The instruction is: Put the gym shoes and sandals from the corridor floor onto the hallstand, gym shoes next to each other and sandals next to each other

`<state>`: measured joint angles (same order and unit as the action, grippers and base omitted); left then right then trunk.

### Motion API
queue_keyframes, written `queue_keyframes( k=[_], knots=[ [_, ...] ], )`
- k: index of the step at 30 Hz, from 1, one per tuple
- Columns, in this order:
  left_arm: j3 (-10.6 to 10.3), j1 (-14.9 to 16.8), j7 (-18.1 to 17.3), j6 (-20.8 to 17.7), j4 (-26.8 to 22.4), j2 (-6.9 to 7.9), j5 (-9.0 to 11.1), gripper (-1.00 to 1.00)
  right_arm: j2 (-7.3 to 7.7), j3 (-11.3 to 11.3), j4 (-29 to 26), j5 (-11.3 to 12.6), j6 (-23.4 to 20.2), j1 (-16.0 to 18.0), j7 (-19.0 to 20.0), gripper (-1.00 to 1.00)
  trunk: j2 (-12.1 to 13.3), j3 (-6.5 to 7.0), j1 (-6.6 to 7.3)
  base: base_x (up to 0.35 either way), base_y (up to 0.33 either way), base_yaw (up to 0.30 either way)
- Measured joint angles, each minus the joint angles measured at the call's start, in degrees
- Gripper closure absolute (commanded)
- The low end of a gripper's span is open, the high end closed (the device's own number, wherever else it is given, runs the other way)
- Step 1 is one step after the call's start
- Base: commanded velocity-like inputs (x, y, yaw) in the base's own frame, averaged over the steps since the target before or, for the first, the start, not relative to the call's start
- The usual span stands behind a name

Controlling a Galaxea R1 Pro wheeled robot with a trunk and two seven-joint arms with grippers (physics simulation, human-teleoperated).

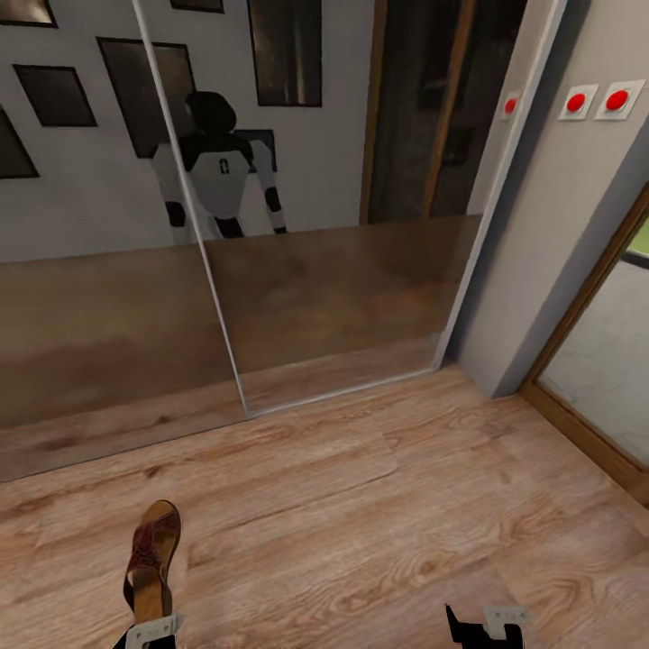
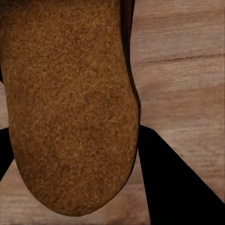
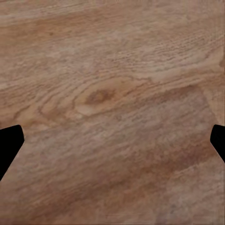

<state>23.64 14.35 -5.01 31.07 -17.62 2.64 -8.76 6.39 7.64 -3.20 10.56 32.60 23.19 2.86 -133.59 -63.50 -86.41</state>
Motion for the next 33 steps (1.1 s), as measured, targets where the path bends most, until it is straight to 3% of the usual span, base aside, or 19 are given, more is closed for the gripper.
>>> queue_keyframes(
  k=[28,33],
  knots=[
    [0.0,0.0,0.0,-0.1,0.0,0.03,0.1,1.00,0.00,0.0,0.0,0.0,0.0,0.0,0.0,-1.00,0.0,-1.21,0.00,0.000,0.000,0.259],
    [0.1,0.0,0.0,-0.1,0.0,0.09,1.5,1.00,0.00,0.0,0.0,0.0,0.0,0.0,0.0,-1.00,0.0,-1.42,0.00,0.000,0.000,0.259]
  ],
)
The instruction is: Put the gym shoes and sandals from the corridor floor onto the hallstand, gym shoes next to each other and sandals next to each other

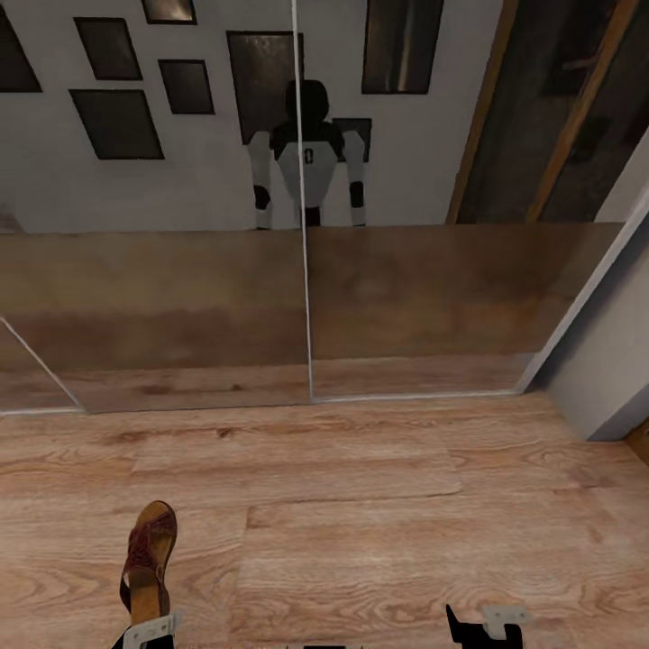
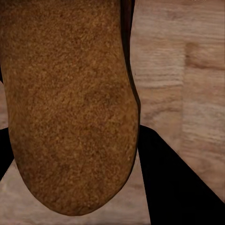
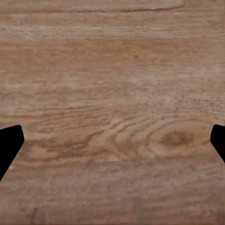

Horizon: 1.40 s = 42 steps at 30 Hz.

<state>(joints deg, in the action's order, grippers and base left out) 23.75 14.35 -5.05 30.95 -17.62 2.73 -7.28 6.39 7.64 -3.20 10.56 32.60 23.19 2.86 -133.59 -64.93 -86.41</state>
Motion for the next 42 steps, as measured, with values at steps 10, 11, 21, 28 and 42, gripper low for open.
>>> queue_keyframes(
  k=[10,11,21,28,42],
  knots=[
    [-0.2,0.0,-0.3,0.1,0.1,-0.05,1.6,1.00,0.00,0.0,0.0,0.0,0.0,0.0,0.0,-1.00,0.0,-0.43,0.00,0.000,0.000,0.259],
    [-0.3,0.0,-0.3,0.2,0.1,-0.05,1.6,1.00,0.00,0.0,0.0,0.0,0.0,0.0,0.0,-1.00,0.0,-0.47,0.00,0.000,0.000,0.259],
    [-0.8,0.0,-0.5,0.1,0.2,-0.15,1.6,1.00,0.00,0.0,0.0,0.0,-0.1,0.0,0.0,-1.00,0.0,-0.91,0.00,0.000,0.000,0.259],
    [-0.8,0.0,-0.4,0.1,0.2,-0.15,1.6,1.00,0.00,0.0,0.0,0.0,-0.1,0.0,0.0,-1.00,0.0,-1.21,0.00,0.000,0.000,0.258],
    [-0.8,0.0,-0.3,0.1,0.2,-0.14,1.6,1.00,0.00,0.0,0.0,0.0,-0.1,0.0,0.0,-1.00,0.0,-1.81,0.00,0.000,0.000,0.259]
  ],
)
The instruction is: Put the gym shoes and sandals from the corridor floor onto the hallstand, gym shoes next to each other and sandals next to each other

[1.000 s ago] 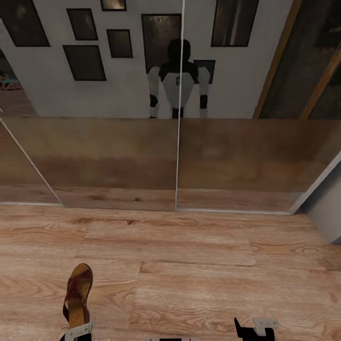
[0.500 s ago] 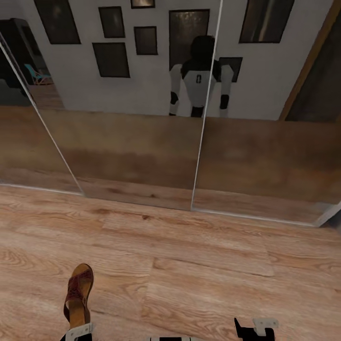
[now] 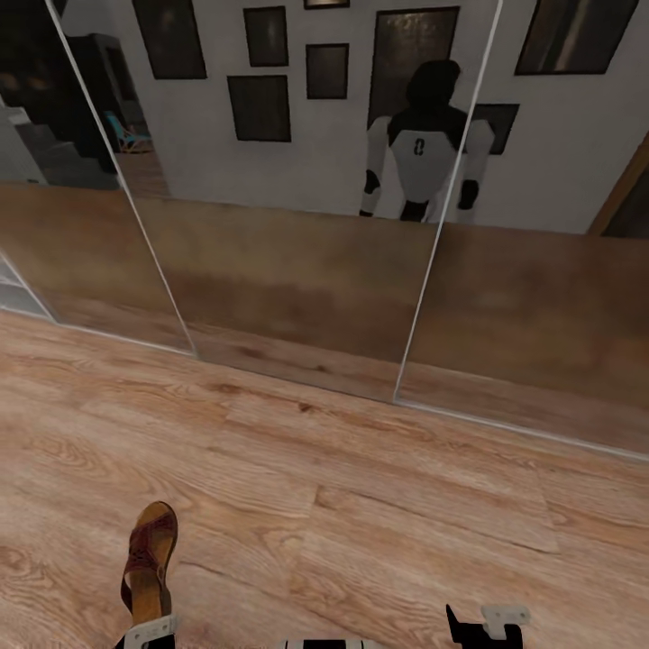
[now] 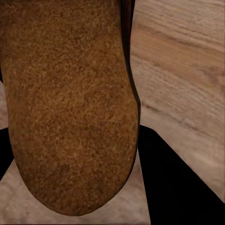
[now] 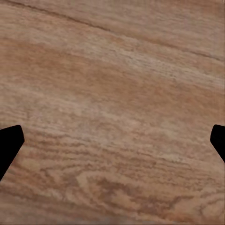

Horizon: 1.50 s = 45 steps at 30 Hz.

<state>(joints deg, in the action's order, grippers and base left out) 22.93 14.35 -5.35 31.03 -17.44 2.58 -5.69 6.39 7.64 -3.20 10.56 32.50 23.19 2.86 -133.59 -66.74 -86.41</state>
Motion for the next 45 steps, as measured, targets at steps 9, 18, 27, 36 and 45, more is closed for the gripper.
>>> queue_keyframes(
  k=[9,18,27,36,45],
  knots=[
    [0.0,0.0,0.0,0.1,0.0,-0.01,0.0,1.00,0.00,0.0,0.0,0.0,0.0,0.0,-0.1,-1.00,0.0,-0.38,0.00,0.000,0.000,0.259],
    [0.0,0.0,0.0,0.0,0.0,-0.01,0.0,1.00,0.00,0.0,0.0,0.0,0.0,0.0,-0.1,-1.00,0.0,-0.57,0.00,0.000,0.000,0.270],
    [0.0,0.0,0.0,0.1,0.0,-0.01,0.0,1.00,0.00,0.0,0.0,0.0,0.0,0.0,-0.1,-1.00,0.0,-0.57,0.00,0.009,0.001,0.275],
    [0.2,0.0,0.0,0.1,0.0,0.04,0.1,1.00,0.00,0.0,0.0,0.0,0.0,0.0,-0.1,-1.00,0.0,-0.57,0.02,0.147,0.169,0.275],
    [0.1,0.0,0.0,0.1,0.0,0.00,0.1,1.00,0.00,0.0,0.0,0.0,0.0,0.0,-0.1,-1.00,0.0,-0.57,0.02,0.183,0.245,0.275]
  ],
)
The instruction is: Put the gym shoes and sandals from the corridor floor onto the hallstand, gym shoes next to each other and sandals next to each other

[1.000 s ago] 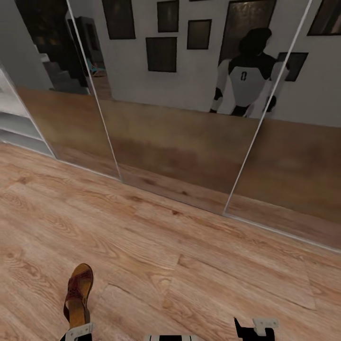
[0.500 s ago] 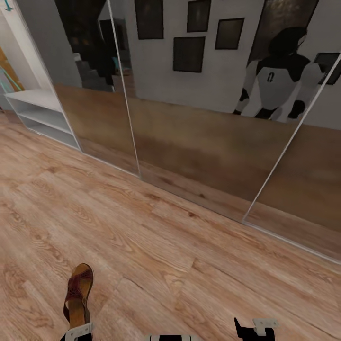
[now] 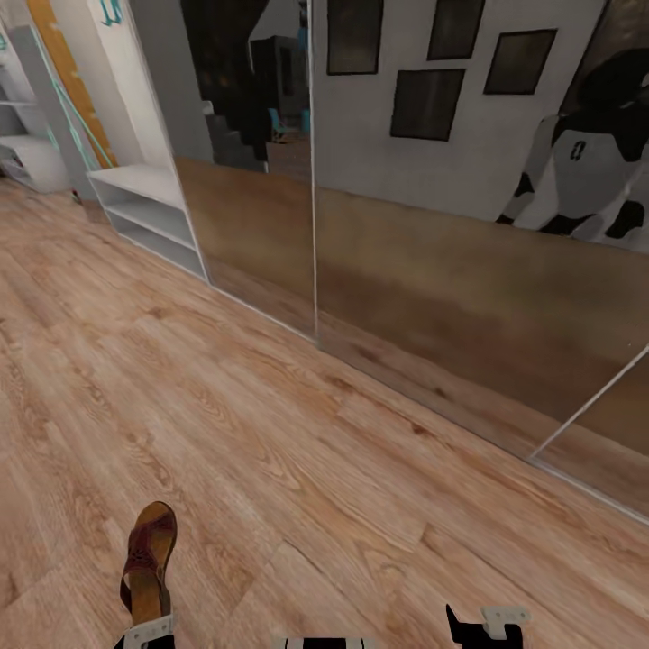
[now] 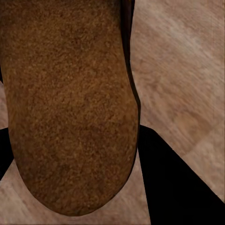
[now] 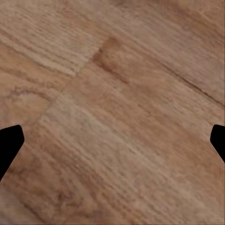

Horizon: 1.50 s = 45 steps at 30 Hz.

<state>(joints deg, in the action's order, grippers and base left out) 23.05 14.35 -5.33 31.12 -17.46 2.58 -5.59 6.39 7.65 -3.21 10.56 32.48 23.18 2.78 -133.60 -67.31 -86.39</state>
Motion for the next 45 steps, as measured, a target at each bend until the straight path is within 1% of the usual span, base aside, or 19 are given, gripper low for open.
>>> queue_keyframes(
  k=[11,21,35,45],
  knots=[
    [0.0,0.0,-0.2,0.0,0.0,-0.01,0.0,1.00,0.00,0.0,0.0,0.0,0.0,0.0,0.0,-1.00,0.0,0.00,0.00,0.207,0.246,0.275],
    [0.0,0.0,-0.4,0.0,0.0,-0.01,0.0,1.00,0.00,0.0,0.0,0.0,0.0,0.0,0.0,-1.00,0.0,0.00,0.01,0.274,0.201,0.275],
    [0.0,-0.1,-0.7,0.0,0.0,0.02,0.0,1.00,0.00,0.0,0.0,0.0,0.0,0.0,0.0,-1.00,0.0,0.00,0.01,0.294,0.157,0.275],
    [0.0,-0.2,-0.5,0.0,0.0,0.05,0.0,1.00,0.00,0.0,0.0,0.0,0.0,0.0,0.0,-1.00,0.0,0.00,0.01,0.314,0.098,0.275]
  ],
)
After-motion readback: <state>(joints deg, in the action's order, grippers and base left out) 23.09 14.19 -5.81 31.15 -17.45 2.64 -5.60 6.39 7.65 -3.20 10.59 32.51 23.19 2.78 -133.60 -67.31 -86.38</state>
